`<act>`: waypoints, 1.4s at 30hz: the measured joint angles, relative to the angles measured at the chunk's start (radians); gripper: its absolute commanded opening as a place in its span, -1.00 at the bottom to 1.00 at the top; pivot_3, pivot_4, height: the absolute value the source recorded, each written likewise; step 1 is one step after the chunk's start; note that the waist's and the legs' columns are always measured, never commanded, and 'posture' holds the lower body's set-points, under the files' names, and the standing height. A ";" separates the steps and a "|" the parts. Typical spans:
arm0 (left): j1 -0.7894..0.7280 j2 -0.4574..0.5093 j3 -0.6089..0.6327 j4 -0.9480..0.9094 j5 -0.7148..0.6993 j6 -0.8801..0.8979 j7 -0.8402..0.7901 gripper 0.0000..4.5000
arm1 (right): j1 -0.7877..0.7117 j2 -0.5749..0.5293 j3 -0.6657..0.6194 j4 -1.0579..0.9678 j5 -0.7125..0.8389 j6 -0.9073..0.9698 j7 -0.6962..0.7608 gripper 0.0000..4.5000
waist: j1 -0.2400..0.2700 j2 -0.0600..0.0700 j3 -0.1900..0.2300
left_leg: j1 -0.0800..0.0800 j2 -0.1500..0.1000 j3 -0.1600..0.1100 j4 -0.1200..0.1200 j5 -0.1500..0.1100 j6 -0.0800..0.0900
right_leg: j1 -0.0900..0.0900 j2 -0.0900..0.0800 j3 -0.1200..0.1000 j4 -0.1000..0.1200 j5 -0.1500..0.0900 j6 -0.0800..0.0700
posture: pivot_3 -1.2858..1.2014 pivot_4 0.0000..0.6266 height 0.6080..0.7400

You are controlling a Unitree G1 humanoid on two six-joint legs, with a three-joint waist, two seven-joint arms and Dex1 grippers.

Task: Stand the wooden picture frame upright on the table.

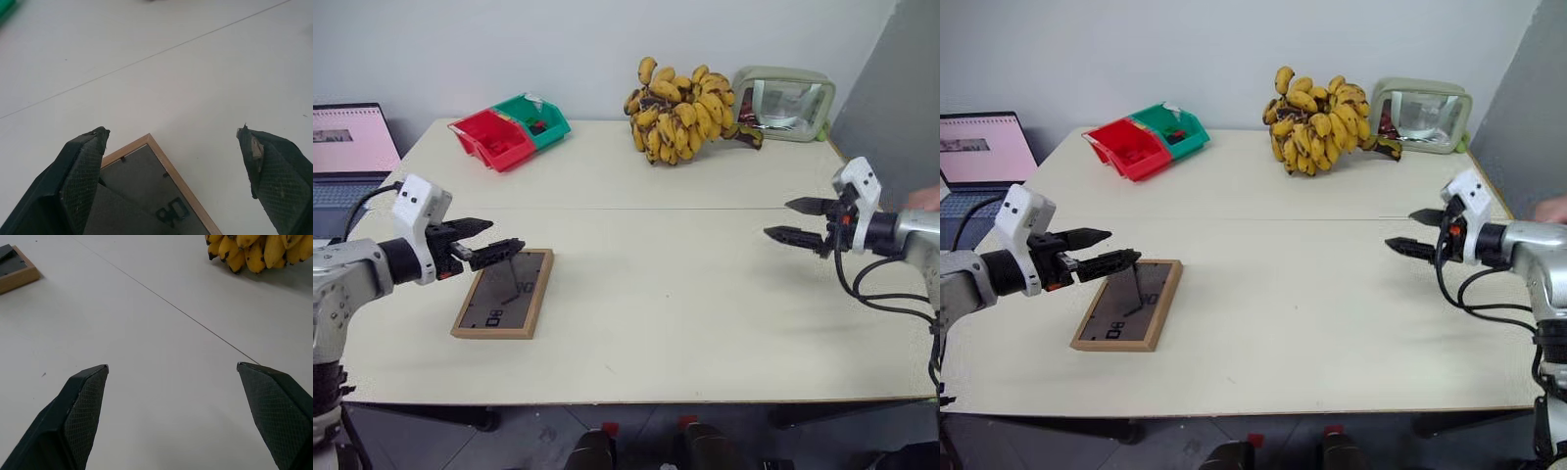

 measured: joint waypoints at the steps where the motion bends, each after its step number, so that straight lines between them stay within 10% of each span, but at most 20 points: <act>1: -0.007 -0.007 -0.007 0.009 0.006 -0.008 0.001 1.00 | 0.002 0.007 0.001 0.004 0.000 0.000 -0.002 0.98 | 0.001 0.000 0.000 | 0.000 0.000 0.000 0.000 0.000 0.000 | 0.000 0.000 0.000 0.000 0.000 0.000 | 0.03 -0.52 1.00; 29: -0.033 -0.080 -0.058 0.085 0.107 -0.098 -0.004 1.00 | 0.148 0.105 0.019 -0.136 -0.018 0.010 -0.114 0.98 | 0.001 0.000 0.000 | -0.004 0.000 0.000 0.001 0.000 0.000 | -0.004 -0.004 0.000 0.002 0.000 0.001 | 0.03 -0.52 1.00; 42: 0.022 0.065 0.030 0.403 0.194 -0.296 -0.133 -0.20 | 0.124 0.212 0.094 -0.327 0.091 0.119 -0.104 1.00 | -0.004 0.000 0.000 | -0.004 0.002 0.000 0.001 0.000 0.000 | -0.005 -0.003 0.000 0.002 0.000 0.000 | 0.03 -0.52 1.00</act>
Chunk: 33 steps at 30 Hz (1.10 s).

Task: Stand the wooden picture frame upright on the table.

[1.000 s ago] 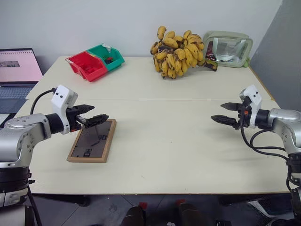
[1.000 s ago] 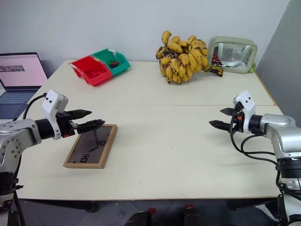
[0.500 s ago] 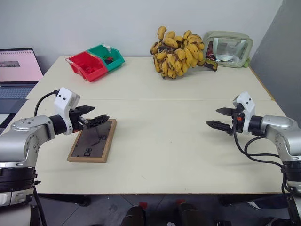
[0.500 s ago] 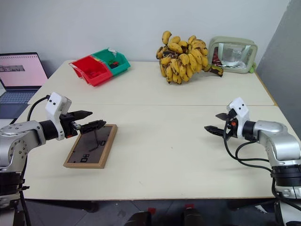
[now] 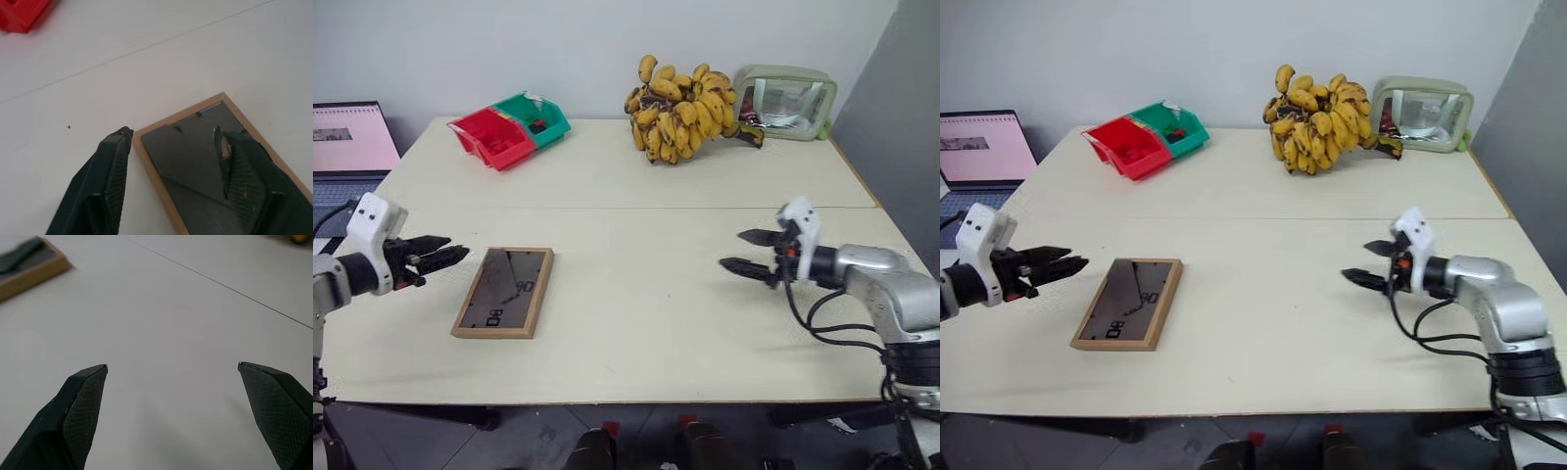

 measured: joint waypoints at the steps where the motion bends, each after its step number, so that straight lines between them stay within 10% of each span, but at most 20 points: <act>1: 0.005 0.002 0.000 0.011 0.010 -0.016 -0.002 -0.29 | -0.008 0.017 0.023 -0.041 0.017 0.019 0.005 1.00 | 0.001 0.000 0.000 | 0.000 0.001 -0.001 0.000 0.000 0.000 | 0.000 0.000 -0.001 0.000 0.000 0.000 | 0.03 -0.52 1.00; 8: 0.061 0.012 0.001 0.070 0.063 -0.104 -0.015 -0.99 | -0.042 0.084 0.132 -0.121 0.051 0.057 0.018 1.00 | 0.007 -0.001 0.000 | -0.001 -0.001 -0.001 0.000 0.000 0.000 | 0.000 -0.001 -0.002 0.000 0.000 0.000 | 0.03 -0.52 1.00; 33: -0.161 -0.216 -0.213 0.300 0.248 -0.255 0.000 -0.99 | 0.004 0.047 0.147 -0.111 0.029 0.071 -0.029 1.00 | 0.028 -0.002 -0.002 | 0.000 -0.004 -0.002 0.004 0.000 0.000 | 0.000 -0.004 -0.002 0.006 0.000 0.001 | 0.03 -0.52 1.00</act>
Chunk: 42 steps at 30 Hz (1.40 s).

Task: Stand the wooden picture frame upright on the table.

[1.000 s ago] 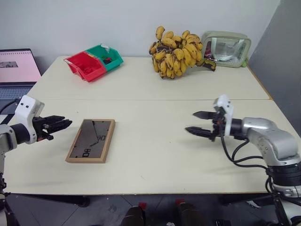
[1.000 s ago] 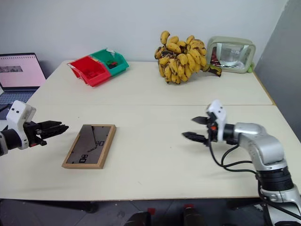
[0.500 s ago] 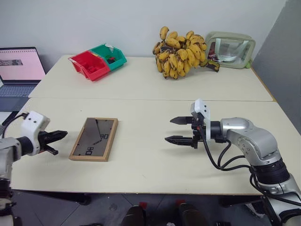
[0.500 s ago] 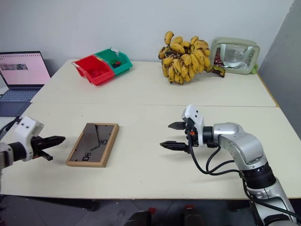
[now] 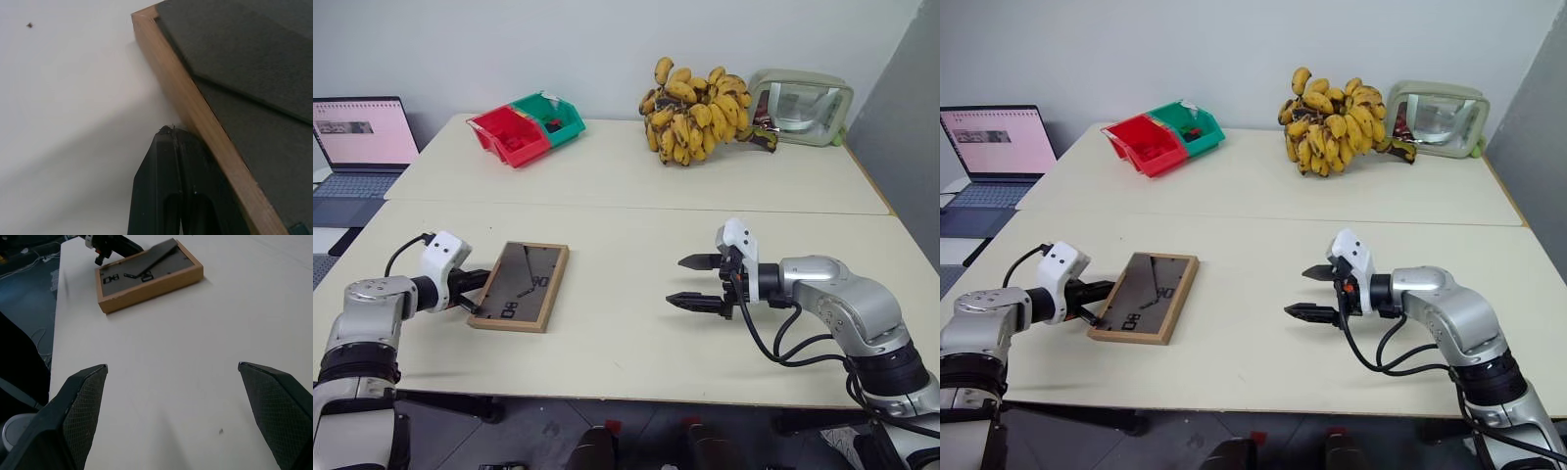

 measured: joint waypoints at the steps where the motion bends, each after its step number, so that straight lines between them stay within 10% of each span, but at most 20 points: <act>1: 0.010 -0.014 -0.003 -0.044 -0.004 0.022 0.000 -0.99 | 0.002 -0.002 -0.006 -0.002 0.000 -0.003 0.000 1.00 | 0.000 0.000 0.000 | 0.000 0.000 0.000 0.000 0.000 0.000 | 0.000 0.000 0.000 0.000 0.000 0.000 | 0.03 -0.52 1.00; 18: 0.288 -0.079 0.016 -0.631 -0.066 0.328 0.111 -0.99 | 0.116 -0.058 -0.109 0.000 -0.019 -0.070 -0.031 1.00 | -0.008 0.000 0.000 | 0.004 0.002 0.002 -0.001 0.000 0.000 | 0.002 -0.002 0.002 -0.001 0.000 0.000 | 0.03 -0.52 1.00; 28: 0.358 -0.036 0.043 -0.692 -0.115 0.357 0.112 -0.99 | 0.121 -0.043 -0.109 0.011 -0.022 -0.088 -0.040 1.00 | -0.017 0.000 0.000 | 0.004 0.002 0.001 -0.001 0.000 0.000 | 0.003 -0.002 0.001 -0.001 0.000 0.000 | 0.03 -0.52 1.00; 42: 0.309 -0.230 -0.034 -0.794 -0.125 0.440 0.221 -0.99 | 0.138 -0.051 -0.110 0.031 -0.025 -0.109 -0.040 1.00 | 0.015 0.001 -0.001 | 0.004 -0.002 -0.001 0.000 0.000 0.000 | 0.010 -0.003 -0.001 -0.009 0.001 0.002 | 0.03 -0.52 1.00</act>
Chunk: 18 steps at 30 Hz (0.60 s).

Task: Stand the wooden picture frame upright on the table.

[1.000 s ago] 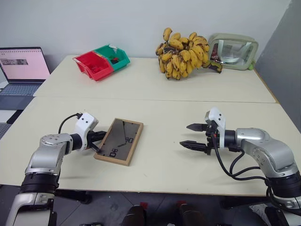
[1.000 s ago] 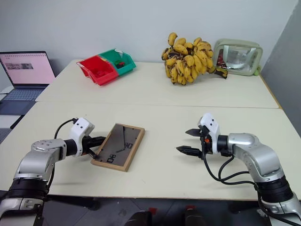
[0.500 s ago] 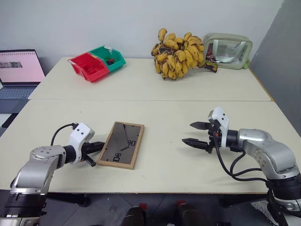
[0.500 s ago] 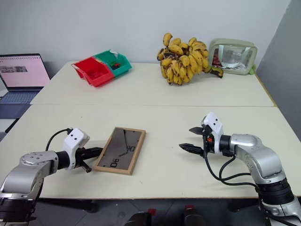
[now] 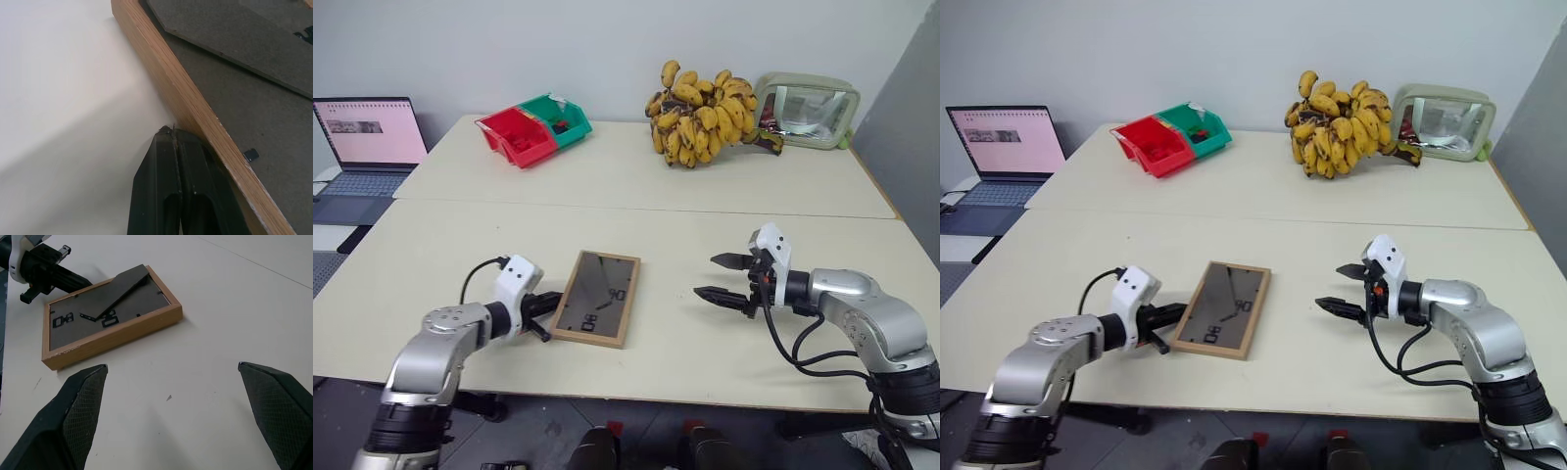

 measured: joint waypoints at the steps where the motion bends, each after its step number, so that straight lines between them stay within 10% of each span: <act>1: -0.009 -0.020 -0.010 -0.001 0.001 0.004 0.009 -0.99 | 0.005 -0.005 -0.002 0.002 0.000 0.000 0.000 1.00 | 0.002 0.000 0.000 | 0.000 0.000 0.000 0.000 0.000 0.000 | 0.000 0.000 0.000 0.000 0.000 0.000 | 0.03 -0.52 1.00; 18: -0.079 -0.150 -0.171 -0.046 -0.013 0.055 0.039 -0.99 | 0.021 -0.115 -0.038 0.061 -0.009 -0.029 0.044 1.00 | 0.004 0.000 0.000 | 0.000 0.000 0.001 0.000 0.000 0.000 | 0.001 0.001 0.000 0.000 0.000 0.000 | 0.03 -0.52 1.00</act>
